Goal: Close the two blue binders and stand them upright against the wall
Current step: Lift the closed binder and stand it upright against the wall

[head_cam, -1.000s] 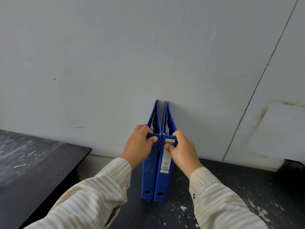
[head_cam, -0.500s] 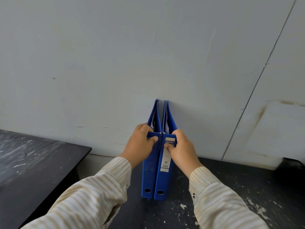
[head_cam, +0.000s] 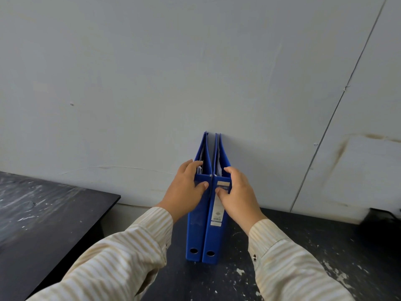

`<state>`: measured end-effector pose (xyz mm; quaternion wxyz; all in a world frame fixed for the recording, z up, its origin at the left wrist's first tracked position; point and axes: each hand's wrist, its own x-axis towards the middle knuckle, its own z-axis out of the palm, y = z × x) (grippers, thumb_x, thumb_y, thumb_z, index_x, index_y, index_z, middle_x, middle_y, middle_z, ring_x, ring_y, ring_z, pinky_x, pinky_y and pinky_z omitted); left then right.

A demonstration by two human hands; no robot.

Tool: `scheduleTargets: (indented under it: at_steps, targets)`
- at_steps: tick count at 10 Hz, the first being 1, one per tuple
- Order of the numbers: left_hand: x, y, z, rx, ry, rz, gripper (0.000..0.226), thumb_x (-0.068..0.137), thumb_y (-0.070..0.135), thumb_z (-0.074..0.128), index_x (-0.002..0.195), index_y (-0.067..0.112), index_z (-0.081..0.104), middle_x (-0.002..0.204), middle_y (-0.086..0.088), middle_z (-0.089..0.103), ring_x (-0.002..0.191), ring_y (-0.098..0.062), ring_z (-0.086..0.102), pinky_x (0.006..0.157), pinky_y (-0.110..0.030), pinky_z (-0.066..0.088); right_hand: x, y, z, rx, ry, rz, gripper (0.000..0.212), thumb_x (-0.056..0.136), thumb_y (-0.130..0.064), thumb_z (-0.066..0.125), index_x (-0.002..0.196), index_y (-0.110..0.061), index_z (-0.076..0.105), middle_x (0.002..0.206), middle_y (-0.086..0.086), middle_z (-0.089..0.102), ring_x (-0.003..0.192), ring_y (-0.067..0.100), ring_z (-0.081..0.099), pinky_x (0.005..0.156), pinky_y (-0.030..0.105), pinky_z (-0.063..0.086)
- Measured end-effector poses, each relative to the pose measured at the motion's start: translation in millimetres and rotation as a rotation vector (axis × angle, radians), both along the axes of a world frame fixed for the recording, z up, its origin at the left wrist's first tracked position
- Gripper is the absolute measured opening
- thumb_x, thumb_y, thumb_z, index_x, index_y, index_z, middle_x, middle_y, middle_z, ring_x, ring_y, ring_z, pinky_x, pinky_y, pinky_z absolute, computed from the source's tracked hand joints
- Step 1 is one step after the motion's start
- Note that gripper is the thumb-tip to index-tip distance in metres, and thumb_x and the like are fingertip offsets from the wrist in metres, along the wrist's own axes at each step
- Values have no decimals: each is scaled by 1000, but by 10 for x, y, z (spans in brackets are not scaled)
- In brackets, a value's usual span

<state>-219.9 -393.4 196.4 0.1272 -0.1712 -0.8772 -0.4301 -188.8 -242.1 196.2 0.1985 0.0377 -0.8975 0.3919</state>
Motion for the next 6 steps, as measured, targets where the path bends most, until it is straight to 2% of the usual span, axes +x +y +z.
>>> scheduleTargets:
  at_steps: [1,3,4,5,6]
  targets:
    - [12,11,5,0,-3,7,59,92,24,58,145,26,31,157,1,18,141,-15,29,100,-17,28,20,13,15,18,9,-3,50,91,-16,59,135,-24,37,140,-3,39,96,-2,42,59,2,38]
    - [24,9,2,-10,16,30,61,91,27,58,145,28,30,158,0,17,145,-19,21,112,-30,27,56,26,33,27,22,-13,51,91,-16,59,136,-22,36,143,-2,38,95,-3,38,62,-6,37]
    - [59,17,30,-12,30,32,61,91,28,59,145,27,30,157,0,19,145,-18,21,113,-30,26,84,23,63,23,29,-11,53,90,-17,61,137,-21,37,143,-1,37,98,-4,38,64,-12,31]
    - [67,22,55,-4,63,26,60,92,28,58,145,25,31,156,0,22,144,-17,22,112,-27,24,80,36,68,25,55,-24,52,90,-24,61,136,-22,37,143,-2,38,110,-1,41,66,-6,34]
    - [98,58,114,-15,126,34,57,93,29,56,145,24,33,155,0,24,145,-18,18,116,-31,22,98,39,99,11,110,-36,49,91,-29,59,135,-22,39,141,-1,41,124,6,42,89,7,34]
